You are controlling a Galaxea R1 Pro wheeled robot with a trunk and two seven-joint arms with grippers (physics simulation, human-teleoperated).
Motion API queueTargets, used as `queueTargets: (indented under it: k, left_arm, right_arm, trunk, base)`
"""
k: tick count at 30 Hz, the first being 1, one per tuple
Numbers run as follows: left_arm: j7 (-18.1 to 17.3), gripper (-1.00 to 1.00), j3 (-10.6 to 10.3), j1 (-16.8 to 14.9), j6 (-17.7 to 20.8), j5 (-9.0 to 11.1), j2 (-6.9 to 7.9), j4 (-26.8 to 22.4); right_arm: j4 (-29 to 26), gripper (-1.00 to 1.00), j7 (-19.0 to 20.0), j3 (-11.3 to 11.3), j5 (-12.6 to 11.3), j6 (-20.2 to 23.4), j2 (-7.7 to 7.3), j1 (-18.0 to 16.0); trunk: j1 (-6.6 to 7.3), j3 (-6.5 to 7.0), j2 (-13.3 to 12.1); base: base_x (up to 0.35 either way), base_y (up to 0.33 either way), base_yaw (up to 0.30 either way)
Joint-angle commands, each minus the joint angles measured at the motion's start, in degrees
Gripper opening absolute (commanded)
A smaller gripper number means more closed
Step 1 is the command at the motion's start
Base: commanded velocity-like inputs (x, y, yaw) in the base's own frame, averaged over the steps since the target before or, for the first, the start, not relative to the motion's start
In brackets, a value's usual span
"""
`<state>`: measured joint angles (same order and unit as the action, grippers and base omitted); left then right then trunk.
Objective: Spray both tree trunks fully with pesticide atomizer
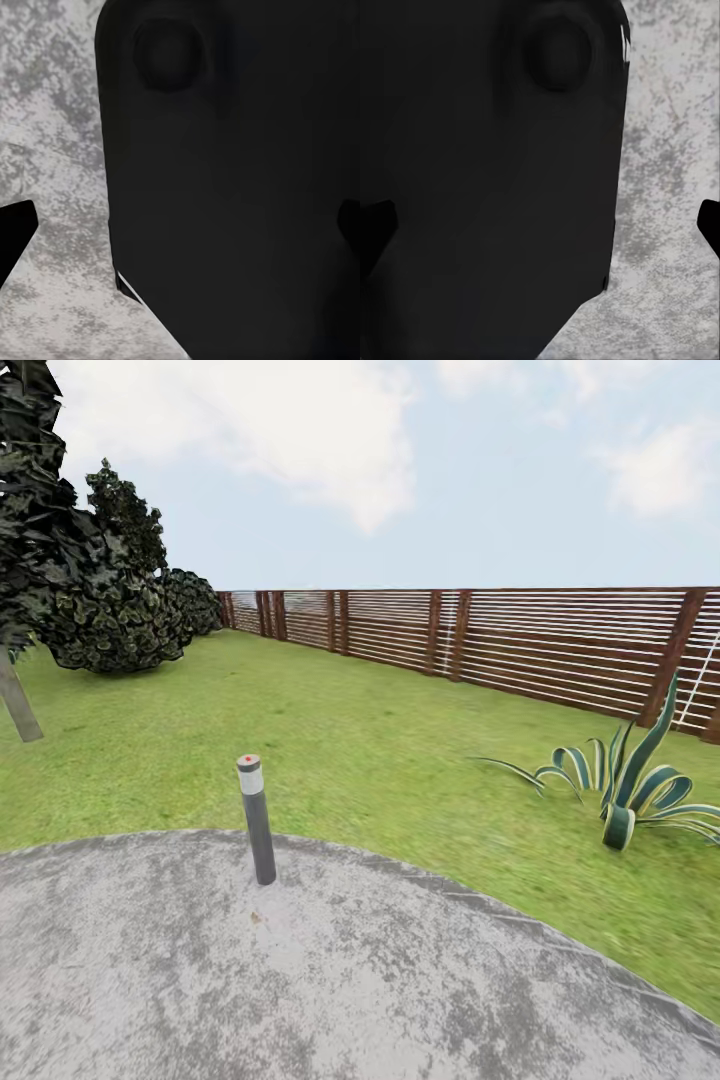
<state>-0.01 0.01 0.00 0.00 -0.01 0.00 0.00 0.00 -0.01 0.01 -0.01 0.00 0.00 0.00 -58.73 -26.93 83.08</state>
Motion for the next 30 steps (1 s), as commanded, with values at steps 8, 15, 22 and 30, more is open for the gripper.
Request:
queueTargets:
  k: [8, 15, 22, 30]
  left_arm:
    - [-0.1, 1.00, 0.0, 0.2, -1.3, 0.2, -0.18, -2.3]
    - [-0.1, 1.00, 0.1, 0.2, -0.3, 0.2, -0.18, -1.5]
    - [-0.1, 1.00, 0.1, 0.2, -1.1, 0.2, -0.18, -2.3]
    - [-0.1, 1.00, 0.1, 0.2, -3.7, 0.0, -0.11, -4.9]
  right_arm:
    - [0.0, 1.00, -0.3, 0.0, -0.1, -0.3, 0.13, 0.1]
    - [0.0, 1.00, -0.2, -0.1, -0.1, -0.3, 0.16, -0.1]
    - [0.1, 1.00, -0.2, -0.1, 0.0, -0.3, 0.10, -0.1]
    - [-0.1, 1.00, -0.3, -0.1, 0.1, -0.4, -0.07, -0.1]
  trunk:
    - [0.00, 0.00, 0.0]
    - [0.00, 0.00, 0.0]
    - [0.00, 0.00, 0.0]
    - [0.00, 0.00, 0.0]
  base:
    - [0.000, 0.000, 0.000]
    - [0.000, 0.000, 0.000]
    - [0.000, 0.000, 0.000]
    - [0.000, 0.000, 0.000]
